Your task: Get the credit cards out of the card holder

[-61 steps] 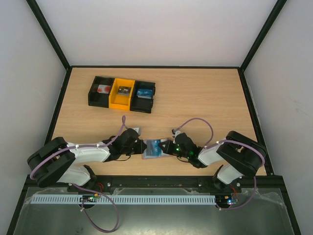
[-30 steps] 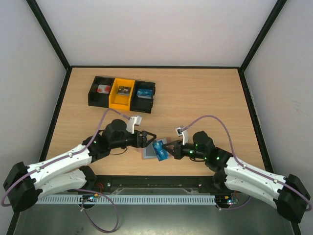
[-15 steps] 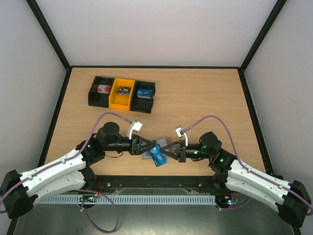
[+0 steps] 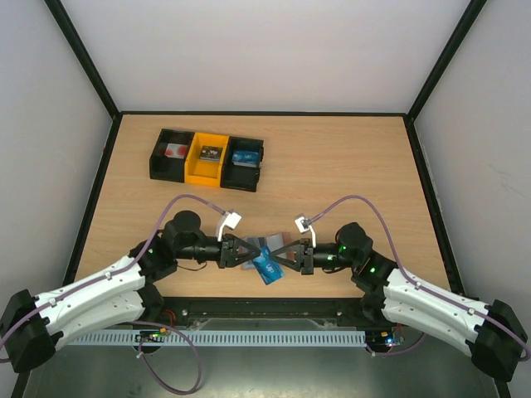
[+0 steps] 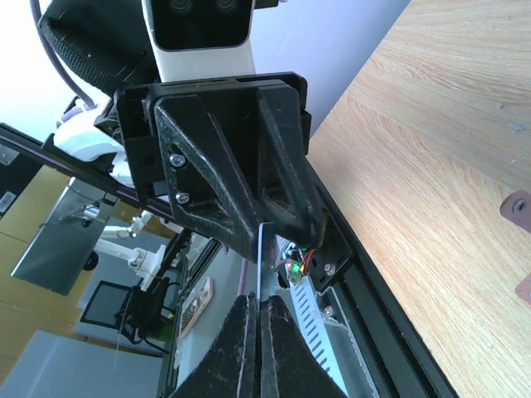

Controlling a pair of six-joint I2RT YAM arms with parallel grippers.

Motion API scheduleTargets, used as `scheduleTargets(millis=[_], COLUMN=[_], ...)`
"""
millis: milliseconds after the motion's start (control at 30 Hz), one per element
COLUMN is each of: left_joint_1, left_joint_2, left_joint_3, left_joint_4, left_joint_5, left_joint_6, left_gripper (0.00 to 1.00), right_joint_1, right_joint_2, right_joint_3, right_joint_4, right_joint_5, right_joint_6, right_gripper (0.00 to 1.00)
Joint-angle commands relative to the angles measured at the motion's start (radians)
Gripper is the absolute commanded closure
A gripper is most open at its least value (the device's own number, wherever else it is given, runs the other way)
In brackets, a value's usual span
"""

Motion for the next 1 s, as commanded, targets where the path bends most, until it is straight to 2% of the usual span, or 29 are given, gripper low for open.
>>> scheduleTargets(millis=[0, 33, 67, 200, 267, 433, 533, 633, 700, 833, 967], left_joint_1=[0.005, 0.005, 0.006, 0.008, 0.009, 0.022, 0.027, 0.036, 0.045, 0.075, 0.141], left_joint_2=[-0.034, -0.038, -0.043, -0.052, -0.056, -0.072, -0.072, -0.057, -0.041, 0.018, 0.104], left_joint_3=[-0.026, -0.030, -0.032, -0.032, -0.031, -0.005, 0.029, 0.058, 0.074, 0.112, 0.168], left_joint_4=[0.032, 0.033, 0.031, 0.009, -0.005, -0.050, -0.090, -0.103, -0.099, -0.084, -0.059], left_joint_5=[0.029, 0.025, 0.020, -0.013, -0.036, -0.138, -0.248, -0.375, -0.459, -0.623, -0.704], left_joint_6=[-0.003, -0.008, -0.013, -0.020, -0.020, -0.009, 0.022, 0.039, 0.045, 0.052, 0.072], left_gripper=[0.90, 0.96, 0.97, 0.97, 0.97, 0.97, 0.97, 0.97, 0.97, 0.97, 0.97], right_joint_1=[-0.002, -0.002, -0.002, -0.003, -0.002, -0.003, -0.002, -0.002, -0.002, -0.003, -0.002], right_joint_2=[0.003, 0.004, 0.005, 0.011, 0.012, 0.000, -0.013, -0.016, -0.016, -0.025, -0.060], right_joint_3=[-0.005, -0.005, -0.003, 0.002, 0.006, 0.012, 0.014, 0.031, 0.045, 0.066, 0.074], right_joint_4=[0.074, 0.073, 0.073, 0.059, 0.043, -0.017, -0.052, -0.108, -0.138, -0.194, -0.242], right_joint_5=[-0.024, -0.023, -0.019, 0.008, 0.033, 0.111, 0.182, 0.249, 0.269, 0.298, 0.345], right_joint_6=[0.012, 0.012, 0.010, 0.008, 0.007, -0.003, -0.008, -0.014, -0.019, -0.025, -0.027], right_gripper=[0.98, 0.98, 0.98, 0.97, 0.90, 0.55, 0.35, 0.11, 0.00, 0.02, 0.02])
